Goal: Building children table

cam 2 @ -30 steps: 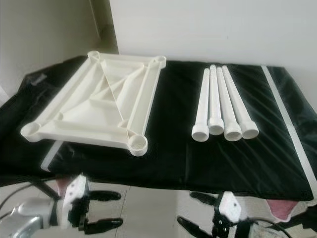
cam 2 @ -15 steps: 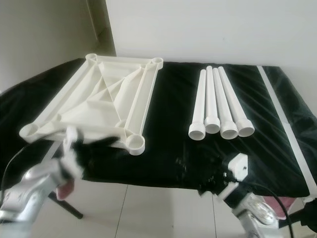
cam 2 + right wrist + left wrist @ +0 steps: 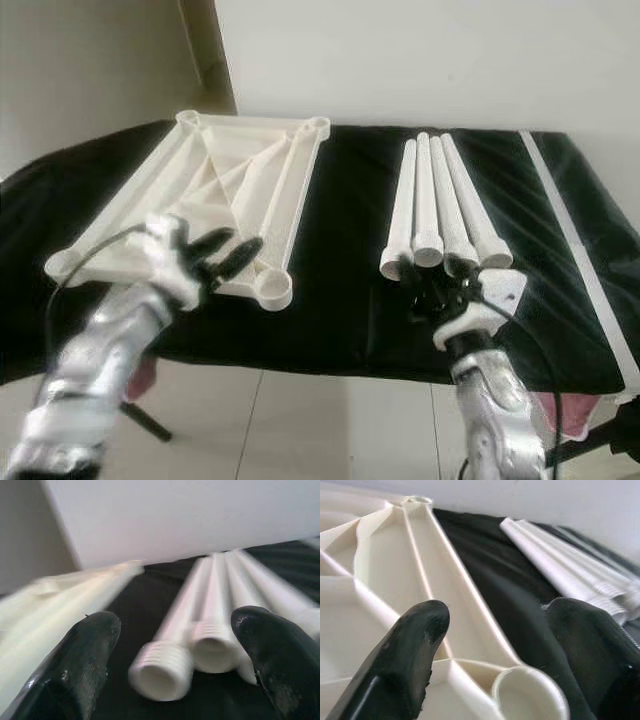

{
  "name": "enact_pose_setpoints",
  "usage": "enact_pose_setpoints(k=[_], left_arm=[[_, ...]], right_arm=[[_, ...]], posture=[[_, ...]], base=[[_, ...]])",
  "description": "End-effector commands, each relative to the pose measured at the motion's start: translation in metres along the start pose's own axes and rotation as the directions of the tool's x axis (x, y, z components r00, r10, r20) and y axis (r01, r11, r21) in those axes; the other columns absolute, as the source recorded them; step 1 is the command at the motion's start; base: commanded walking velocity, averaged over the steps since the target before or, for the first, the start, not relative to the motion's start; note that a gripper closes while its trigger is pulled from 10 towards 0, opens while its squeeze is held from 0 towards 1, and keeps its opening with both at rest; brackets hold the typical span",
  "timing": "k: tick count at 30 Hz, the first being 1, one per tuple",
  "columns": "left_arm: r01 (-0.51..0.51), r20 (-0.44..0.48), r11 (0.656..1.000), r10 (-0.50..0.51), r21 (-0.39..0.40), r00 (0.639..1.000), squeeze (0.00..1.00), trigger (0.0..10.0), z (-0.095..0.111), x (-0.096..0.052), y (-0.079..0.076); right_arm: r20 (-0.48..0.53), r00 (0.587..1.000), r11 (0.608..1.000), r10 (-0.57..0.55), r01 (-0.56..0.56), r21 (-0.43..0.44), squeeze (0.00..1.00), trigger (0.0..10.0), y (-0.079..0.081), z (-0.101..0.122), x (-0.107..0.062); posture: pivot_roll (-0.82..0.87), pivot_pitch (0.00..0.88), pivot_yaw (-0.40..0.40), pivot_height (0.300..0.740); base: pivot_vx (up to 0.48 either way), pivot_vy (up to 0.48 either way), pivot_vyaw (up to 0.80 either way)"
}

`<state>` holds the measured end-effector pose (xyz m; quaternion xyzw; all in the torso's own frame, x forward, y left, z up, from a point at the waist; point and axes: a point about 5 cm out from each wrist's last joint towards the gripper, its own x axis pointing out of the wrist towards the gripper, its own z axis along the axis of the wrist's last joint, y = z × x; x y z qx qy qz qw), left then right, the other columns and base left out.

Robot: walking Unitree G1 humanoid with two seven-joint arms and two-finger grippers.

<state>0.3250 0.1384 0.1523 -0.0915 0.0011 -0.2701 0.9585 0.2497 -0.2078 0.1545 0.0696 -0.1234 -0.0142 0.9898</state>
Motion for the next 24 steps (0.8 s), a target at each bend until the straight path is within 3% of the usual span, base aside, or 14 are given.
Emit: enact_pose_setpoints(k=[1,7,10,12,18,21,24], left_arm=[[-0.093,0.008,0.996,0.093,-0.004,0.996,0.0,10.0,-0.002,0.001,0.007],[-0.205,-0.015,0.979,0.205,-0.012,0.979,0.0,10.0,-0.012,0.003,0.017],[-0.246,0.005,0.967,0.246,0.065,0.969,0.0,10.0,-0.012,0.004,0.024],[-0.267,0.028,0.961,0.265,0.069,0.964,0.0,10.0,-0.007,0.007,0.025],[-0.257,0.094,0.963,0.249,0.086,0.964,0.0,10.0,-0.004,0.006,0.016],[-0.266,0.099,0.956,0.255,0.124,0.962,0.0,10.0,-0.006,0.009,0.011],[-0.258,0.087,0.96,0.249,0.107,0.965,0.0,10.0,-0.009,0.012,0.01]], right_arm=[[0.0,0.997,0.996,-0.077,0.077,-0.036,0.0,10.0,-0.006,-0.004,-0.002],[0.012,0.992,0.988,-0.129,0.129,-0.081,0.0,10.0,-0.007,-0.008,-0.002],[-0.01,0.991,0.986,-0.131,0.129,-0.104,0.0,10.0,-0.006,-0.012,0.001],[0.0,0.993,0.986,-0.12,0.119,-0.12,0.0,10.0,-0.005,-0.009,0.004],[0.016,0.99,0.979,-0.138,0.138,-0.15,0.0,10.0,-0.006,-0.008,0.003],[0.017,0.991,0.979,-0.131,0.132,-0.153,0.0,10.0,-0.004,-0.009,0.007],[0.032,0.994,0.982,-0.101,0.105,-0.159,0.0,10.0,0.001,-0.006,0.011]], posture=[[0.01,0.0,0.069,0.74],[0.01,0.0,0.058,0.74],[0.02,0.0,0.047,0.74],[0.02,0.0,0.042,0.74],[0.02,0.0,0.029,0.74],[0.02,0.0,0.026,0.74],[0.02,0.0,0.027,0.74]], base=[[0.0,0.0,0.0],[0.0,0.0,0.0],[0.0,0.0,0.0],[0.0,0.0,0.0],[0.0,0.0,0.0],[0.0,0.0,0.0],[0.0,0.0,0.0]])
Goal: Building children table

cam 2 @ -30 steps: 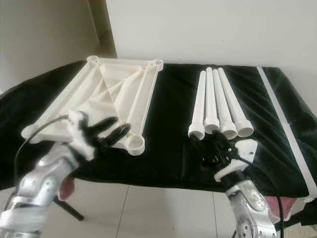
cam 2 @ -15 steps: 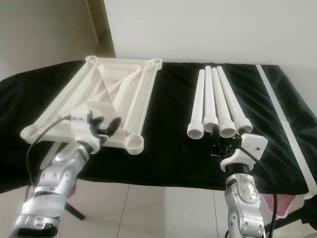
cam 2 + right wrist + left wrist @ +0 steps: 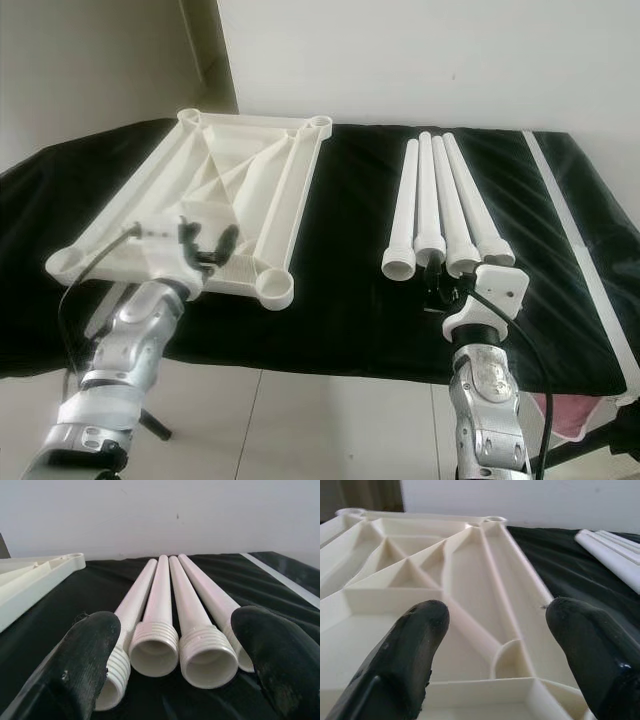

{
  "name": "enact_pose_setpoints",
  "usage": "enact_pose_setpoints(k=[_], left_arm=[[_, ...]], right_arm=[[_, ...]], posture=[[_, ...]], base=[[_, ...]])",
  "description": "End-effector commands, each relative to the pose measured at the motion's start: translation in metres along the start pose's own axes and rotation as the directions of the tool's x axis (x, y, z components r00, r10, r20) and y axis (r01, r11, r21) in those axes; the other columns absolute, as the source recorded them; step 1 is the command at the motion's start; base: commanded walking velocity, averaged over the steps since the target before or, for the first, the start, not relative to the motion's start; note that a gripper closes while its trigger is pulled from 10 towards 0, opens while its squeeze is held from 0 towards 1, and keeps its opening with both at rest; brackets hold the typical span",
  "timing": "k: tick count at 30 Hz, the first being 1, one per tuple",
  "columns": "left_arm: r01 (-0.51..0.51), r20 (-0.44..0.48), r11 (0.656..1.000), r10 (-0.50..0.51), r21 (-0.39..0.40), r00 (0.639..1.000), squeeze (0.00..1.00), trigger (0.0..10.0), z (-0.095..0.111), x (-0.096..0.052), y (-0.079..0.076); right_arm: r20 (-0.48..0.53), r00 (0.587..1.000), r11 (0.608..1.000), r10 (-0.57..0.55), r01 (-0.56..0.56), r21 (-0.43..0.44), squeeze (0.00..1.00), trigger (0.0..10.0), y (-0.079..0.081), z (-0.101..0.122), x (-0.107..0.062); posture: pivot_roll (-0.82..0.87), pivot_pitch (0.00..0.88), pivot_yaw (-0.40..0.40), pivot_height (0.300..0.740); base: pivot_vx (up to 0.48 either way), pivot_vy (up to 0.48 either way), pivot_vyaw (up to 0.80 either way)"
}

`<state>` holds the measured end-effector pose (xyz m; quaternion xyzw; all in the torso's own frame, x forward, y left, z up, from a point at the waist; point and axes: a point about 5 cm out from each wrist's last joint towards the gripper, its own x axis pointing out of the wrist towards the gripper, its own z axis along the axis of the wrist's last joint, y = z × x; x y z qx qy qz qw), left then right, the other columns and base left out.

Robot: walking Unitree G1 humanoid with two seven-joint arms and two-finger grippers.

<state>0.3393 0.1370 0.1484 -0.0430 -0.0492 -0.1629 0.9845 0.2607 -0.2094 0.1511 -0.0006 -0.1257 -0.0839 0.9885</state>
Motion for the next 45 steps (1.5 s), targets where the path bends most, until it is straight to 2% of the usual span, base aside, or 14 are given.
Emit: enact_pose_setpoints(k=[1,5,8,12,21,35,45], left_arm=[[-0.042,-0.023,0.999,0.041,-0.009,0.999,0.0,10.0,-0.006,0.0,0.002],[-0.049,-0.011,0.999,0.049,0.004,0.999,0.0,10.0,-0.008,-0.002,0.003],[-0.057,0.003,0.998,0.057,0.02,0.998,0.0,10.0,-0.005,0.0,0.004],[-0.064,0.024,0.998,0.064,-0.025,0.998,0.0,10.0,-0.002,0.002,0.007],[-0.075,0.017,0.996,0.076,-0.038,0.997,0.0,10.0,-0.002,0.002,0.011],[-0.086,0.009,0.996,0.086,-0.035,0.996,0.0,10.0,-0.006,0.0,0.016],[-0.077,0.007,0.997,0.078,-0.03,0.997,0.0,10.0,-0.007,0.0,0.015]], right_arm=[[0.013,1.0,1.0,0.022,-0.022,-0.006,0.0,10.0,0.004,0.001,0.001],[0.007,1.0,0.999,0.017,-0.017,-0.028,0.0,10.0,0.003,-0.002,-0.004],[0.022,1.0,0.999,0.02,-0.019,-0.051,0.0,10.0,0.005,0.0,-0.001],[0.035,0.999,0.998,0.016,-0.014,-0.055,0.0,10.0,0.005,0.002,-0.001],[0.02,1.0,0.998,0.004,-0.003,-0.062,0.0,10.0,0.004,-0.003,-0.004],[0.026,1.0,0.997,0.002,0.0,-0.073,0.0,10.0,0.006,-0.004,-0.001],[0.023,1.0,0.997,-0.001,0.003,-0.078,0.0,10.0,0.005,-0.005,-0.003]], posture=[[0.02,0.0,0.027,0.74],[0.02,0.0,0.025,0.74],[0.02,0.0,0.023,0.74],[0.02,0.0,0.028,0.74],[0.02,0.0,0.032,0.74],[0.03,0.0,0.031,0.74],[0.02,0.0,0.029,0.74]], base=[[0.0,0.0,0.0],[0.0,0.0,0.0],[0.0,0.0,0.0],[0.0,0.0,0.0],[0.0,0.0,0.0],[0.0,0.282,0.0],[0.0,0.359,0.0]])
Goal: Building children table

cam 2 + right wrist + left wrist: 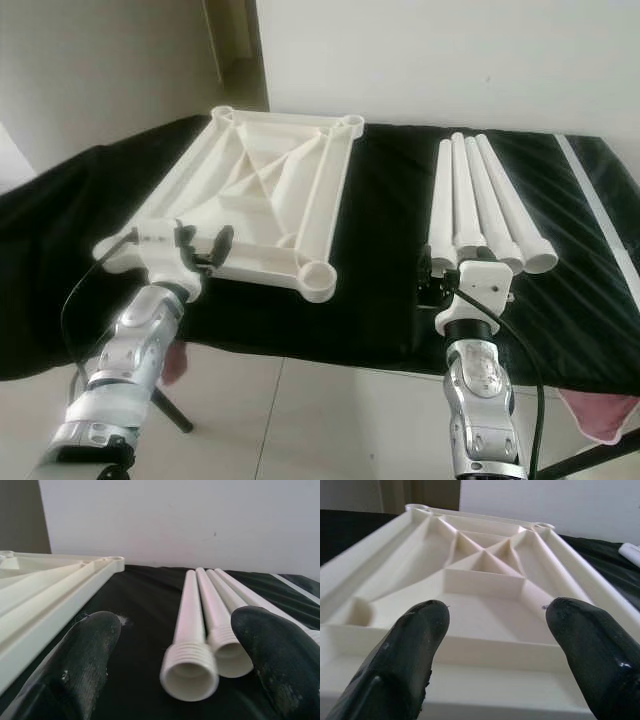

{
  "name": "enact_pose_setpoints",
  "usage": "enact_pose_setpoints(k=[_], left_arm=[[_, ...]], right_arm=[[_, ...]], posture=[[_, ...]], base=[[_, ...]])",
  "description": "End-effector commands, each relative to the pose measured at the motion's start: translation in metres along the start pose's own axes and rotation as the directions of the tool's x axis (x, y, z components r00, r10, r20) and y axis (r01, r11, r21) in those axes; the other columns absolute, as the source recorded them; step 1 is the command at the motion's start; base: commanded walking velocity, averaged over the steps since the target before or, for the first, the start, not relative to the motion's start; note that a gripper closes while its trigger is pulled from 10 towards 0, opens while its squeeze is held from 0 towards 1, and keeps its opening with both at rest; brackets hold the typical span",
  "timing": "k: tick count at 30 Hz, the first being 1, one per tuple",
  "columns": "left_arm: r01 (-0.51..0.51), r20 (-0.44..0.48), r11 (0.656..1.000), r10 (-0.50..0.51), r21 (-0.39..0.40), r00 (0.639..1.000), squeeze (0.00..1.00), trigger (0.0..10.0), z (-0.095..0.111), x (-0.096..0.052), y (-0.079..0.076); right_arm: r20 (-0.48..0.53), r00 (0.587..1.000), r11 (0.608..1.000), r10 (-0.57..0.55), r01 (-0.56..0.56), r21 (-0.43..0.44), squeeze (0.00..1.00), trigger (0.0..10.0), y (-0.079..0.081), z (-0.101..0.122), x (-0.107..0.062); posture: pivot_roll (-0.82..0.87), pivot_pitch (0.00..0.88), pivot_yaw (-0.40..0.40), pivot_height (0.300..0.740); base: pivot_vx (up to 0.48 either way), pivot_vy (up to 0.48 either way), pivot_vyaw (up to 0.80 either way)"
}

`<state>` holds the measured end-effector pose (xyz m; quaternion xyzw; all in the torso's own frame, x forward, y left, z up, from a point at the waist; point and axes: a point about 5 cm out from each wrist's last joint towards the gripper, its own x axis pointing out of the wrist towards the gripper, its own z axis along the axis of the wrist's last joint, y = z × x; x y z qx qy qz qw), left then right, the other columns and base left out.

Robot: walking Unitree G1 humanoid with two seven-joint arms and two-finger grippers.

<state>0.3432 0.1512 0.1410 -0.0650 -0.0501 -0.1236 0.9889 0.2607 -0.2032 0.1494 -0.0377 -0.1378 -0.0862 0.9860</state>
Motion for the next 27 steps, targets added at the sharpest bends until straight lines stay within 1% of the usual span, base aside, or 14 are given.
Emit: enact_pose_setpoints(k=[1,11,13,15,18,20,23,27], left_arm=[[0.003,-0.003,1.0,-0.003,0.009,1.0,0.0,10.0,0.0,0.002,-0.001],[0.027,-0.005,0.999,-0.027,0.023,1.0,0.0,10.0,-0.001,0.003,-0.003],[0.039,-0.007,0.999,-0.039,0.034,0.999,0.0,10.0,0.0,0.003,-0.005],[0.059,-0.008,0.996,-0.058,0.067,0.998,0.0,10.0,0.0,0.004,-0.008],[0.073,-0.012,0.995,-0.073,0.068,0.997,0.0,10.0,0.0,0.004,-0.01],[0.133,-0.026,0.988,-0.131,0.08,0.991,0.0,10.0,-0.003,0.001,-0.018],[0.171,-0.032,0.98,-0.168,0.107,0.985,0.0,10.0,-0.005,-0.001,-0.023],[0.24,-0.037,0.968,-0.238,0.079,0.971,0.0,10.0,-0.006,-0.004,-0.032]], right_arm=[[-0.008,1.0,1.0,-0.006,0.006,-0.006,0.0,10.0,-0.001,-0.003,-0.002],[-0.006,1.0,1.0,-0.011,0.011,-0.008,0.0,10.0,-0.001,-0.003,-0.002],[-0.006,1.0,1.0,-0.013,0.013,-0.008,0.0,10.0,-0.002,-0.003,-0.003],[-0.007,1.0,1.0,-0.017,0.017,-0.007,0.0,10.0,-0.002,-0.004,-0.003],[-0.007,1.0,1.0,-0.017,0.017,-0.007,0.0,10.0,-0.002,-0.004,-0.003],[-0.011,1.0,1.0,-0.029,0.029,-0.011,0.0,10.0,-0.004,-0.005,-0.003],[-0.009,0.999,0.999,-0.041,0.041,-0.017,0.0,10.0,-0.006,-0.005,-0.003],[-0.003,0.997,0.997,-0.074,0.074,-0.019,0.0,10.0,-0.01,-0.003,-0.001]], posture=[[0.02,0.0,0.029,0.74],[0.02,0.0,0.031,0.74],[0.02,0.0,0.028,0.74],[0.02,0.0,0.028,0.74],[0.02,0.0,0.023,0.74],[0.02,0.0,0.017,0.74],[0.02,0.0,0.016,0.74],[0.01,0.0,0.02,0.74]], base=[[0.0,0.364,0.0],[0.0,0.352,0.0],[0.0,0.0,0.0],[0.0,0.0,0.0],[0.0,0.0,0.0],[0.0,0.0,0.0],[0.0,0.0,0.0],[0.0,0.0,0.0]])
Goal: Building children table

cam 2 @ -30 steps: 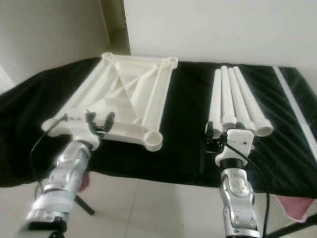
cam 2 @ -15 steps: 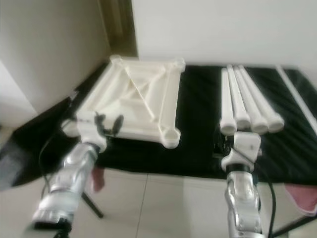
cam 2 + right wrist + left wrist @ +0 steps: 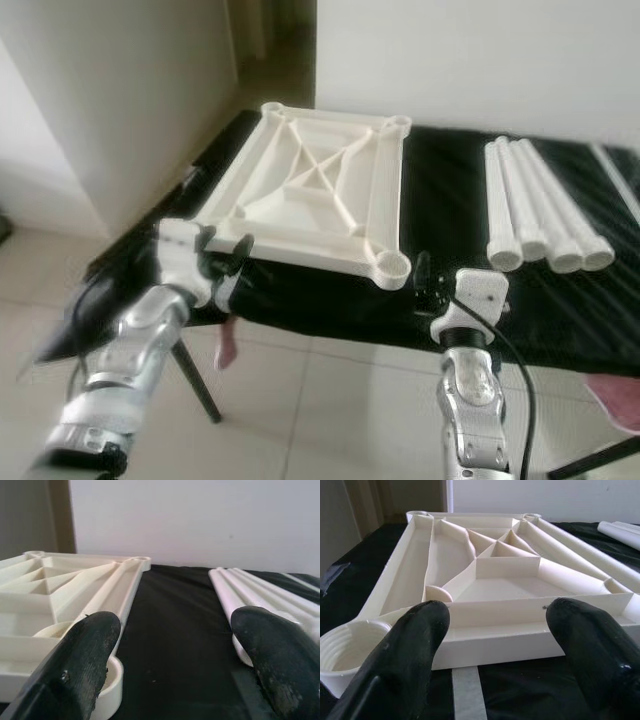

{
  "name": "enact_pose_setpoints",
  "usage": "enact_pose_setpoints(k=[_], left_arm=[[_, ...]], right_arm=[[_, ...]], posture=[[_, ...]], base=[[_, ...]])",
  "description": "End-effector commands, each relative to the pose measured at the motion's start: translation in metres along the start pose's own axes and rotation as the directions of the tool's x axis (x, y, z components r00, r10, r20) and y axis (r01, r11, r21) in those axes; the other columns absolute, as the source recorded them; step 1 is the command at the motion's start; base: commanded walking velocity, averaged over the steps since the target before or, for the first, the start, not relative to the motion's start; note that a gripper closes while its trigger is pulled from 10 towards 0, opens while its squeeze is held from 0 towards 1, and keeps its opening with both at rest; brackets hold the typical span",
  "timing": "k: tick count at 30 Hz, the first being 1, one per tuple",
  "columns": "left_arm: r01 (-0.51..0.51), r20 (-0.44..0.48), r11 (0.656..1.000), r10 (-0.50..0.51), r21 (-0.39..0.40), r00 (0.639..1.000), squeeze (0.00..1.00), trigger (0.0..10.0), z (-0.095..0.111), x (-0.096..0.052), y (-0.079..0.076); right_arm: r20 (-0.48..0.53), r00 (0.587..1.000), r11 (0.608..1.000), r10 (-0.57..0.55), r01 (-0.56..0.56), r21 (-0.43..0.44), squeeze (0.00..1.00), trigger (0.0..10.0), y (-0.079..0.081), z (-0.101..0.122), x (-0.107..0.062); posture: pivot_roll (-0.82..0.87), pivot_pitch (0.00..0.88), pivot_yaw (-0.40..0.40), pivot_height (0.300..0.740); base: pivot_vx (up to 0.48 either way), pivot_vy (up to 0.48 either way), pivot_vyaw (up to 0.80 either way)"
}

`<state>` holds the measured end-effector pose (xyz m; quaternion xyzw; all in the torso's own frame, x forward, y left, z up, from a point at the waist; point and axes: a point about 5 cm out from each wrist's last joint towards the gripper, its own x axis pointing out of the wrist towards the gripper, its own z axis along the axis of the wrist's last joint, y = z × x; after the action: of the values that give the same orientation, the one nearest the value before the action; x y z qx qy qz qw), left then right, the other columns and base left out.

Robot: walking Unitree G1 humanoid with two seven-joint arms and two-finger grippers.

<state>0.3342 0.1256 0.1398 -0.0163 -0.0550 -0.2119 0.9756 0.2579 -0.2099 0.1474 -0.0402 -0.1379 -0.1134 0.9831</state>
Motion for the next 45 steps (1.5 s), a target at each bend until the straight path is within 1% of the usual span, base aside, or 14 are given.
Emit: enact_pose_setpoints(k=[1,5,7,11,13,18,20,21,23,29,37,39,40,45], left_arm=[[0.053,-0.005,0.998,-0.053,-0.017,0.999,0.0,10.0,0.0,0.0,-0.005],[0.03,0.014,0.998,-0.029,-0.053,0.999,0.0,10.0,0.005,0.002,-0.002],[0.012,0.025,0.998,-0.011,-0.054,1.0,0.0,10.0,0.008,0.003,-0.001],[0.012,0.027,0.999,-0.011,-0.05,1.0,0.0,10.0,0.01,0.003,-0.001],[0.03,0.023,0.999,-0.03,-0.019,0.999,0.0,10.0,0.01,0.002,0.0],[0.025,0.026,1.0,-0.025,-0.016,0.999,0.0,10.0,0.013,0.0,0.005],[0.025,0.026,1.0,-0.025,-0.007,0.999,0.0,10.0,0.015,0.0,0.006],[0.036,0.02,0.999,-0.036,0.018,0.999,0.0,10.0,0.015,0.0,0.006],[0.039,0.018,0.999,-0.04,0.025,0.999,0.0,10.0,0.015,0.0,0.006],[0.033,0.021,0.999,-0.034,0.012,0.999,0.0,10.0,0.015,0.0,0.007],[0.038,0.023,0.999,-0.038,0.006,0.999,0.0,10.0,0.015,-0.001,0.005],[0.032,0.028,0.999,-0.032,0.002,0.999,0.0,10.0,0.015,-0.002,0.005],[0.031,0.039,0.999,-0.03,-0.023,0.999,0.0,10.0,0.015,-0.003,0.004],[0.025,0.028,0.999,-0.024,-0.035,0.999,0.0,10.0,0.013,-0.004,0.004]], right_arm=[[0.0,1.0,1.0,-0.025,0.025,-0.008,0.0,10.0,-0.003,-0.001,0.001],[0.007,0.999,0.999,-0.04,0.04,0.001,0.0,10.0,-0.004,0.0,0.0],[0.012,0.999,0.999,-0.044,0.044,0.007,0.0,10.0,-0.005,0.0,-0.001],[0.011,0.999,0.999,-0.039,0.039,0.005,0.0,10.0,-0.004,0.0,-0.002],[0.013,0.999,0.999,-0.033,0.033,0.01,0.0,10.0,-0.003,0.0,0.0],[0.013,0.999,0.999,-0.038,0.038,0.015,0.0,10.0,-0.004,0.001,0.002],[0.002,0.999,0.999,-0.043,0.043,0.016,0.0,10.0,-0.006,-0.001,0.002],[-0.004,0.999,0.999,-0.046,0.046,0.012,0.0,10.0,-0.006,-0.002,0.003],[-0.006,0.999,0.999,-0.048,0.048,0.013,0.0,10.0,-0.007,-0.002,0.003],[0.005,0.999,0.999,-0.048,0.048,0.019,0.0,10.0,-0.007,-0.001,0.004],[0.009,1.0,0.999,-0.029,0.029,0.014,0.0,10.0,-0.005,-0.001,0.005],[0.008,1.0,1.0,-0.027,0.027,0.01,0.0,10.0,-0.005,-0.002,0.005],[0.008,1.0,1.0,-0.025,0.025,0.01,0.0,10.0,-0.005,-0.002,0.005],[-0.001,0.999,0.999,-0.034,0.034,0.007,0.0,10.0,-0.005,-0.003,0.006]], posture=[[0.01,0.0,0.025,0.74],[0.01,0.0,0.028,0.74],[0.02,0.0,0.028,0.74],[0.02,0.0,0.027,0.74],[0.02,0.0,0.026,0.74],[0.03,0.0,0.023,0.74],[0.03,0.0,0.021,0.74],[0.03,0.0,0.021,0.74],[0.03,0.0,0.021,0.74],[0.03,0.0,0.017,0.74],[0.04,0.0,0.009,0.74],[0.04,0.0,0.007,0.74],[0.04,0.0,0.007,0.74],[0.04,0.0,0.005,0.74]], base=[[0.0,0.0,0.0],[0.0,0.0,0.0],[0.0,0.0,0.0],[0.0,0.0,0.0],[0.0,0.0,0.0],[0.269,0.0,0.0],[0.274,0.0,-0.68],[0.27,0.0,-0.8],[0.27,0.0,-0.8],[0.276,0.0,-0.71],[0.291,0.0,0.0],[0.0,0.0,0.0],[0.0,0.0,0.0],[0.0,0.0,0.0]])
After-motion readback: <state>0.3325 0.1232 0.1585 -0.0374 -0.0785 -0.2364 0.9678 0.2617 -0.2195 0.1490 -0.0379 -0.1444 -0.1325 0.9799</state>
